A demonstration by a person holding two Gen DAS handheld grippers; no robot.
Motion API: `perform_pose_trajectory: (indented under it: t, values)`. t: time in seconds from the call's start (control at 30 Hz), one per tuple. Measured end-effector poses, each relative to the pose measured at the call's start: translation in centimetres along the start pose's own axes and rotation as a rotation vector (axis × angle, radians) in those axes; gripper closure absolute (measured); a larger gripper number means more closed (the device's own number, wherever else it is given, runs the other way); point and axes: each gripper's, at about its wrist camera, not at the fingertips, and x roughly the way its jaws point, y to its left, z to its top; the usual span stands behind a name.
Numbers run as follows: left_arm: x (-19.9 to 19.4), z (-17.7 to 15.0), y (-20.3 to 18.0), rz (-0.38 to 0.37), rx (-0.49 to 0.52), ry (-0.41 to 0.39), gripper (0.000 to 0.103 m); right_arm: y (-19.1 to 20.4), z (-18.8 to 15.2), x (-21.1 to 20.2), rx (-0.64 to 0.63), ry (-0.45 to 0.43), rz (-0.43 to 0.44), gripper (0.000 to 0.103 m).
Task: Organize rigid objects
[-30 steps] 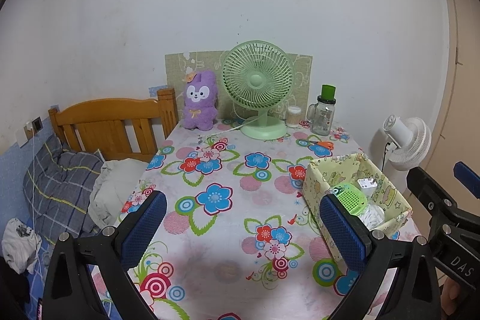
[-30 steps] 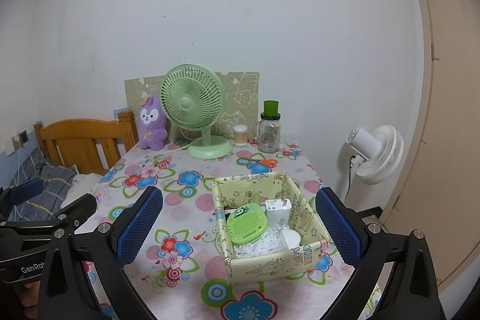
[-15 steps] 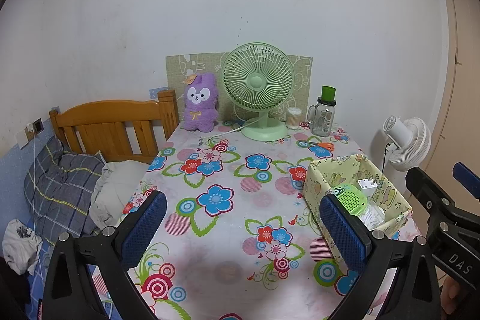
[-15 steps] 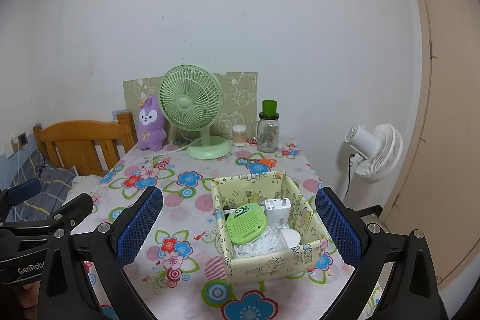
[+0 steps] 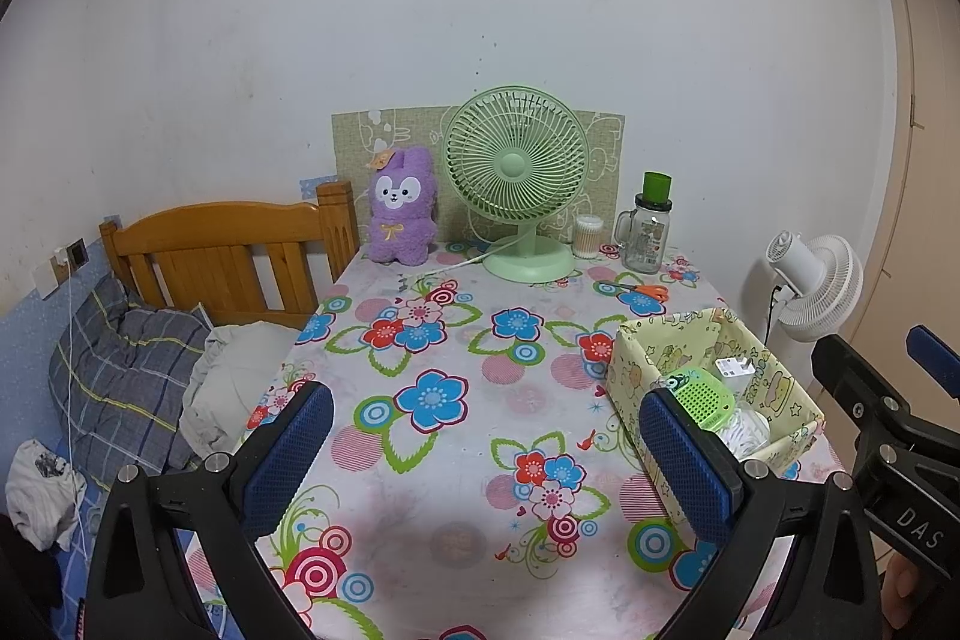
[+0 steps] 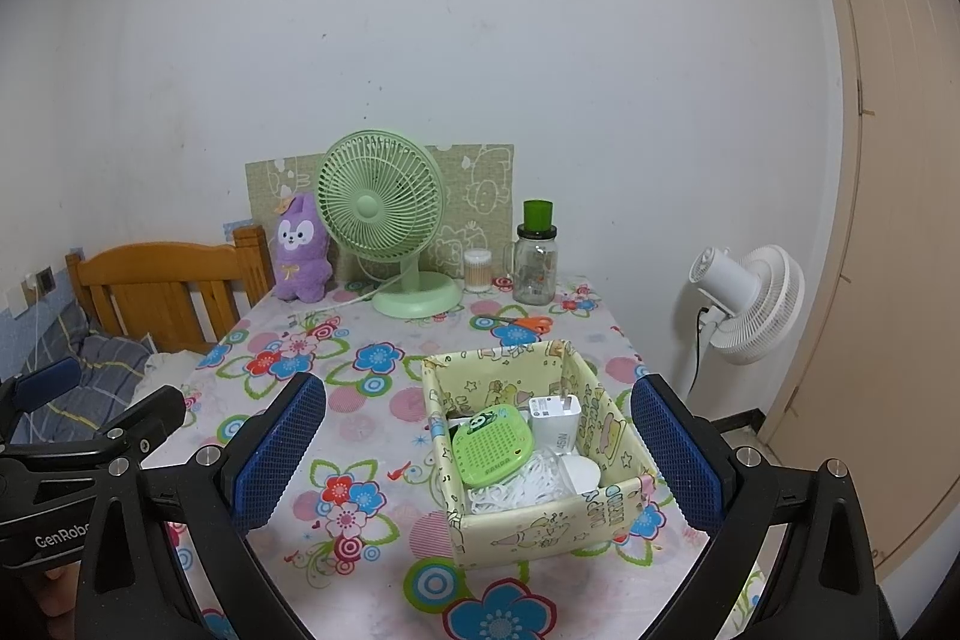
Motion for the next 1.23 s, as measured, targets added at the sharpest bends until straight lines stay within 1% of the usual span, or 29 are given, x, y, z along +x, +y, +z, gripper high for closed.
perform_pose_trajectory:
  t: [1.23]
  values:
    - [-0.05, 0.13, 0.21, -0.002, 0.004, -0.001, 0.0, -0.13, -0.03, 0.09, 0.01, 0.0, -0.006, 0.0]
